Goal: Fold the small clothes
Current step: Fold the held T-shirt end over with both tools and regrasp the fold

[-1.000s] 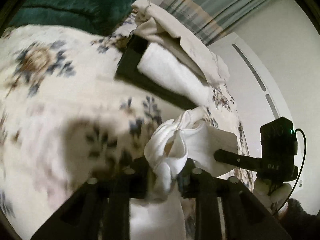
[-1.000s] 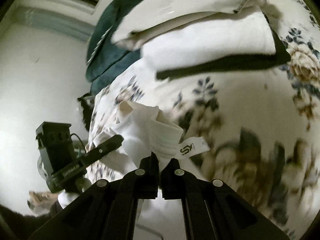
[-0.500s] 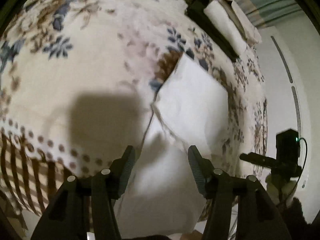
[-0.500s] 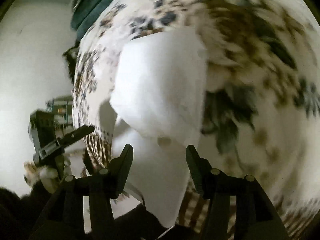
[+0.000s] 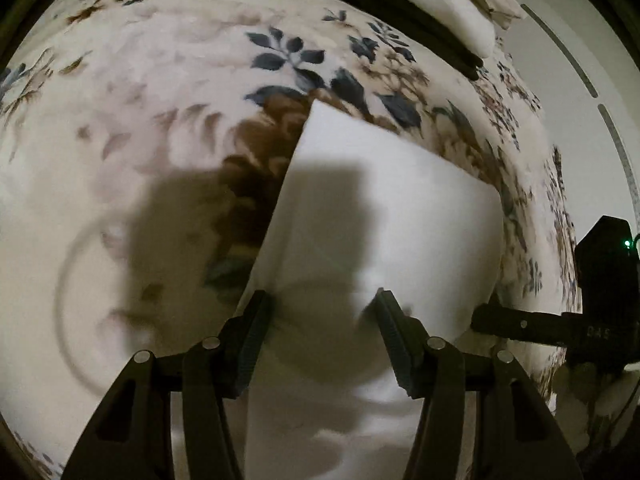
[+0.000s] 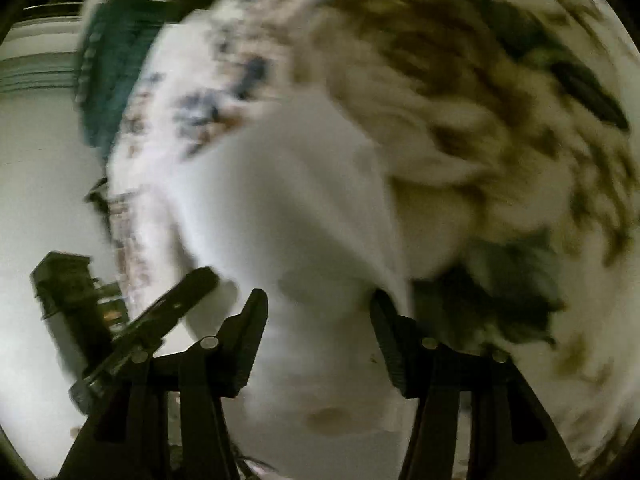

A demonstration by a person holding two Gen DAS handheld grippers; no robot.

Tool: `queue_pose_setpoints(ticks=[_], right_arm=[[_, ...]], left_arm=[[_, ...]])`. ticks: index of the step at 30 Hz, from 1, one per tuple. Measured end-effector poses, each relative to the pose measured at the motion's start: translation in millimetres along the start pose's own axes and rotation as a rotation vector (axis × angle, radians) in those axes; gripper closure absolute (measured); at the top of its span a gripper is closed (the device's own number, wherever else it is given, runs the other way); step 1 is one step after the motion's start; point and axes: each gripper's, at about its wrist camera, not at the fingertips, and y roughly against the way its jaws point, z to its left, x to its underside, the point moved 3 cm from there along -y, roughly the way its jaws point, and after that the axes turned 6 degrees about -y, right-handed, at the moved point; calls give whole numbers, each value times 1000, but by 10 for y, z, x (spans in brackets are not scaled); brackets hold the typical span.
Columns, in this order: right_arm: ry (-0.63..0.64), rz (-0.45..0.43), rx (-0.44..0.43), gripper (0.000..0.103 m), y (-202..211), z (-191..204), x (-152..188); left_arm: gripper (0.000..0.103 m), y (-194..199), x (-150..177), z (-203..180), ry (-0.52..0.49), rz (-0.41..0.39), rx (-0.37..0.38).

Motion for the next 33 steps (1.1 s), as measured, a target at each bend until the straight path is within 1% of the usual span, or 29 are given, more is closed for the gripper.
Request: queue_pose_setpoints(ticks=[2,4,6,7,8,9,11,13,15,17,19,22,24,27,30,31,32,33], right_arm=[[9,-7,34,50,20,-5,73],[35,-5,97,50,49,38,157],[64,3,164,50,50,45,255],[76,11,206,50,43,24,314],[89,29,240,50,19,-2,388],[96,37,247,50,11,-20,440],[96,41,232,50,81,-33,568],[72,31,175,48,213,-42,661],[35,15,131,43,378,-80,784],[1,21,97,43,494,-145,960],[-31,52,98,43,493,-287,1209],[-102,110,93,43,319,-566,1536],[-151,156,84,43,159,-796,1773],[-201,211,44,43,-63,-1016,2073],[-233,244,-2,43,-270,-1106,2277],[-239,249,-8,43,-309,-1134,2321],[-244,256,-11,43,-382,-1132,2357],[-244,262,-12,43,-441,-1122,2393]], left_arm=[[51,129,79,23,-1,0,8],[51,247,203,68,5,2,9],[51,311,384,125,22,29,3],[51,338,537,164,39,53,5],[51,367,632,170,50,62,4],[51,420,731,183,62,68,2],[51,594,946,189,97,64,13],[51,789,1157,206,140,51,31],[51,910,1354,229,182,52,46],[50,927,1561,267,210,76,56],[50,861,1774,316,237,116,57],[50,638,2102,361,260,190,94],[50,537,2198,336,257,221,126],[50,413,2231,244,226,226,149],[52,405,2177,158,199,216,130],[61,426,2158,125,193,201,122],[92,424,2163,93,186,204,112],[98,418,2160,59,191,209,126]])
